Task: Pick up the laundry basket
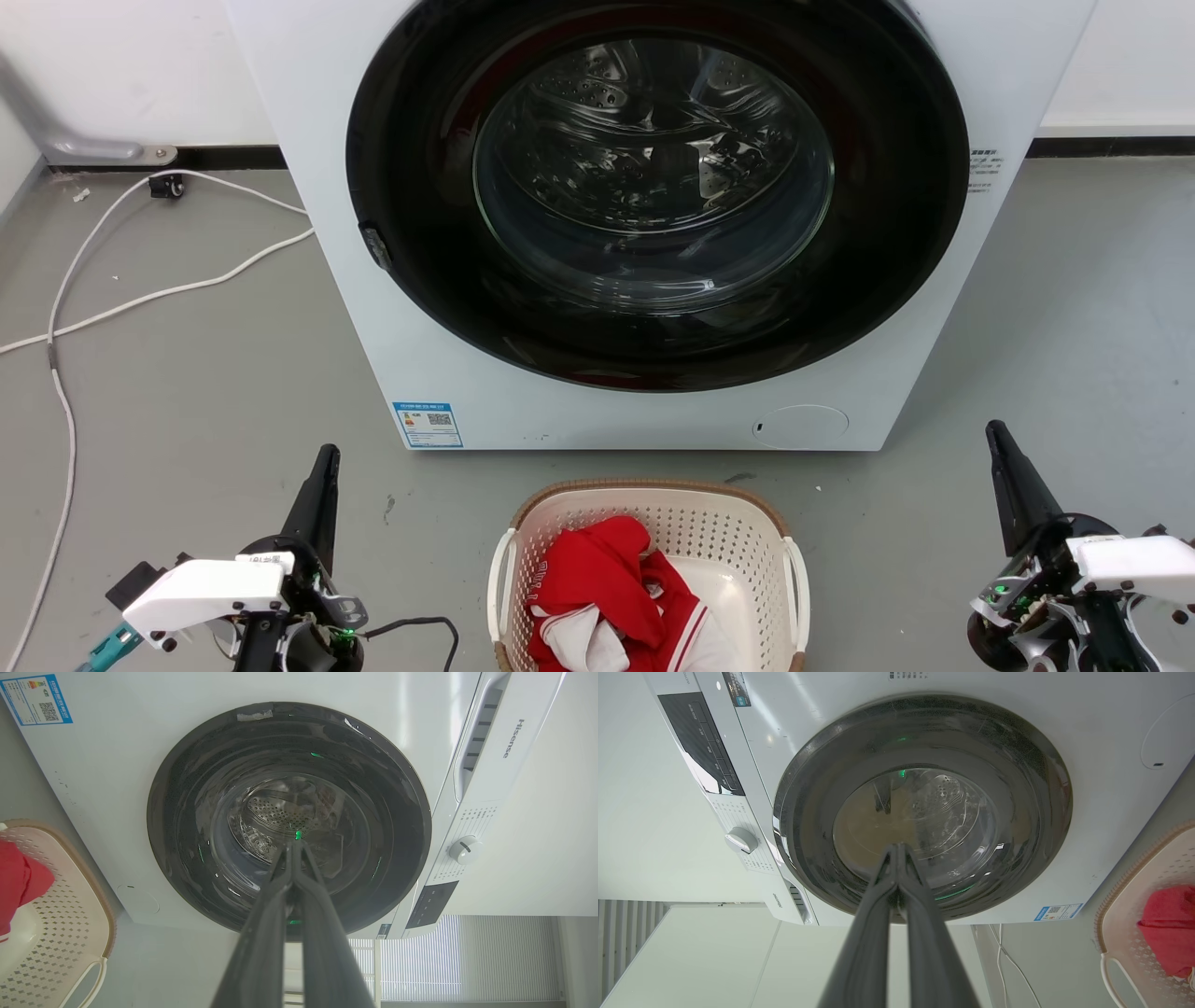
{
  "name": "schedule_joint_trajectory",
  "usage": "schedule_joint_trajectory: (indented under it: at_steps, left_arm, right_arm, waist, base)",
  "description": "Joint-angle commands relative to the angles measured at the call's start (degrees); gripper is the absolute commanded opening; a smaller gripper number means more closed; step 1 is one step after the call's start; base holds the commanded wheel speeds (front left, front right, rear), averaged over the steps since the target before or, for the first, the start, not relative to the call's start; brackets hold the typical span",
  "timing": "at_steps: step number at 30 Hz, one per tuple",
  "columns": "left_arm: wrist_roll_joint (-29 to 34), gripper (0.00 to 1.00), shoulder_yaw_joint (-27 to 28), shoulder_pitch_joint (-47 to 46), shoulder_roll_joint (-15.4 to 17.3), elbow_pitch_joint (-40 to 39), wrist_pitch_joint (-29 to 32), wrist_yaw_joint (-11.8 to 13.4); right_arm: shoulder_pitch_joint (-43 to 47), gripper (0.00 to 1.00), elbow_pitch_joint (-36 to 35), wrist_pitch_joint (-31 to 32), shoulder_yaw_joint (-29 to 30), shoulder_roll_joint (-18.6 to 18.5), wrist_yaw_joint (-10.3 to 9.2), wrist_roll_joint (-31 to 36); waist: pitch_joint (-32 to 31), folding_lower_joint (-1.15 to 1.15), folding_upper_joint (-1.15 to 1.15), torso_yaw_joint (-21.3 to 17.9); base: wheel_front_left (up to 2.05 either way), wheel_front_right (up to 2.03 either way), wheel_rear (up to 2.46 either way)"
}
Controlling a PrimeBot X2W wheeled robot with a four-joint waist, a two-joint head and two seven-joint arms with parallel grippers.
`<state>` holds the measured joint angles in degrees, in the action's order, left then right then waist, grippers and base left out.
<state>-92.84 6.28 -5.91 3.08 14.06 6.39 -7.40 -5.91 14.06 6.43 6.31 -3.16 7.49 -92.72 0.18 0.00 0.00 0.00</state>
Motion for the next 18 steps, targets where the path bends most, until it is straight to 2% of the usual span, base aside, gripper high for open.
schedule_joint_trajectory:
  at_steps: [1,18]
  left_arm:
    - [0.42,0.0,0.22,-0.57,-0.04,0.06,0.08,-0.25]
    - [0.4,0.0,0.29,-0.58,-0.09,0.07,0.17,-0.26]
  right_arm:
    - [-0.61,0.0,0.04,0.12,0.1,0.21,0.0,0.33]
    - [-0.62,0.0,0.05,0.13,0.15,0.22,0.0,0.4]
  waist:
    - [0.0,0.0,0.0,0.0]
    - [0.0,0.0,0.0,0.0]
  base:
    - [0.0,0.0,0.0]
    - [0.0,0.0,0.0]
